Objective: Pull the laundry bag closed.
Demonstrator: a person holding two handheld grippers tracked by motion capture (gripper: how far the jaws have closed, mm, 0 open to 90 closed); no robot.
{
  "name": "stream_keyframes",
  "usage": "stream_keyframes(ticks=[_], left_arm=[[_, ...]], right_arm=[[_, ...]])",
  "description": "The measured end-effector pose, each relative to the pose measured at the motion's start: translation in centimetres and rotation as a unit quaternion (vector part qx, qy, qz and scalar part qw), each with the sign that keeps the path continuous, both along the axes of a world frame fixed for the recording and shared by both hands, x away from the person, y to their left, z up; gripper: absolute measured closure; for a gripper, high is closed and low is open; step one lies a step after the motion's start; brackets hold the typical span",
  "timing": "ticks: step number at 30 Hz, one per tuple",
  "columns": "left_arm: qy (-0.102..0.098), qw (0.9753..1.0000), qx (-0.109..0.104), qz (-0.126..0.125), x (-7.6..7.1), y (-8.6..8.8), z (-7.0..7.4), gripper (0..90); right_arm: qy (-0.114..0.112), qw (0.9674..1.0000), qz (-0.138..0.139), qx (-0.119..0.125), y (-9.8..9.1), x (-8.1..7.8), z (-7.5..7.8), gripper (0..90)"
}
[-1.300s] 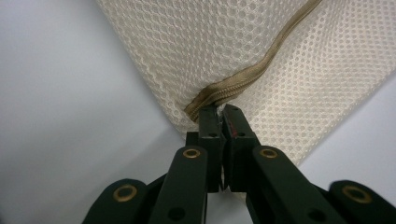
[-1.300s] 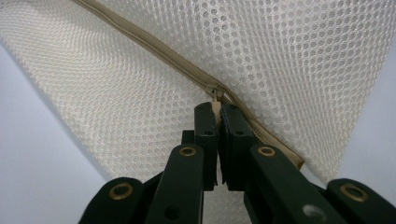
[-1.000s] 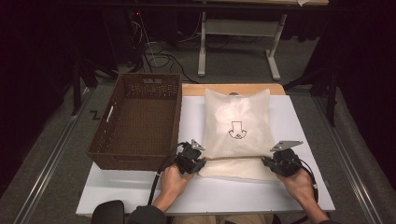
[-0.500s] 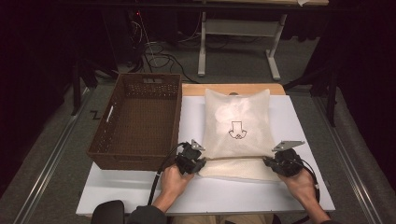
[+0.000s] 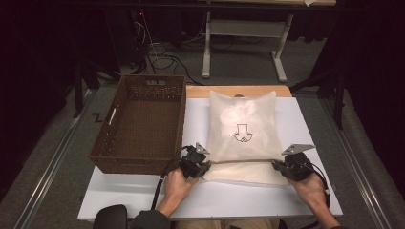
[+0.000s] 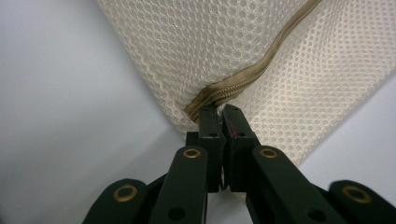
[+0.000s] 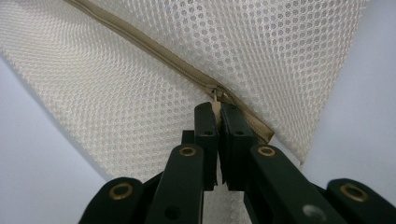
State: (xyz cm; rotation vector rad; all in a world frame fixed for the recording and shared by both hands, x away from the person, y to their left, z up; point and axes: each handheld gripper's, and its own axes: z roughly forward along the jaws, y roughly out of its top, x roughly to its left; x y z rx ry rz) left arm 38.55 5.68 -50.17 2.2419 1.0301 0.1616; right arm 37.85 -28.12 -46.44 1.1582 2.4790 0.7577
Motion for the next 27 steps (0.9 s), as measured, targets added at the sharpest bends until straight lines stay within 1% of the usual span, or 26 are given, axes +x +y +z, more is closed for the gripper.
stream_keyframes(ticks=[5,8,11,13,15,20,21,25,27], left_arm=[[0.001,1.0000,0.000,0.000,0.0,0.0,0.0,87.1],[0.001,1.0000,0.000,0.000,0.0,0.0,0.0,87.1],[0.001,1.0000,0.000,-0.001,0.0,0.0,0.0,87.1],[0.000,1.0000,0.000,-0.001,0.0,0.0,0.0,87.1],[0.000,1.0000,0.000,-0.001,0.0,0.0,0.0,87.1],[0.000,1.0000,-0.003,0.001,0.0,0.0,0.0,87.2],[0.000,1.0000,-0.002,0.001,0.0,0.0,0.0,87.1],[0.000,1.0000,-0.003,0.001,0.0,0.0,0.0,87.2],[0.000,1.0000,-0.003,0.000,0.0,0.0,0.0,87.2]], right_arm=[[0.001,1.0000,0.000,0.000,0.0,0.0,0.0,87.7],[0.000,1.0000,-0.001,-0.005,-0.1,0.0,0.1,87.7],[0.000,1.0000,-0.003,-0.004,-0.3,-0.1,0.1,87.7],[-0.001,1.0000,-0.004,-0.007,-0.4,-0.1,0.1,87.7],[-0.001,1.0000,-0.006,-0.003,-0.4,-0.1,0.1,87.7],[0.000,1.0000,-0.005,-0.007,-0.6,-0.1,0.1,87.7],[0.002,1.0000,-0.008,-0.002,-0.6,-0.1,0.1,87.7],[0.001,0.9999,-0.007,-0.008,-1.0,-0.1,0.1,87.7],[0.003,0.9999,-0.010,-0.004,-1.1,-0.1,0.1,87.7]])
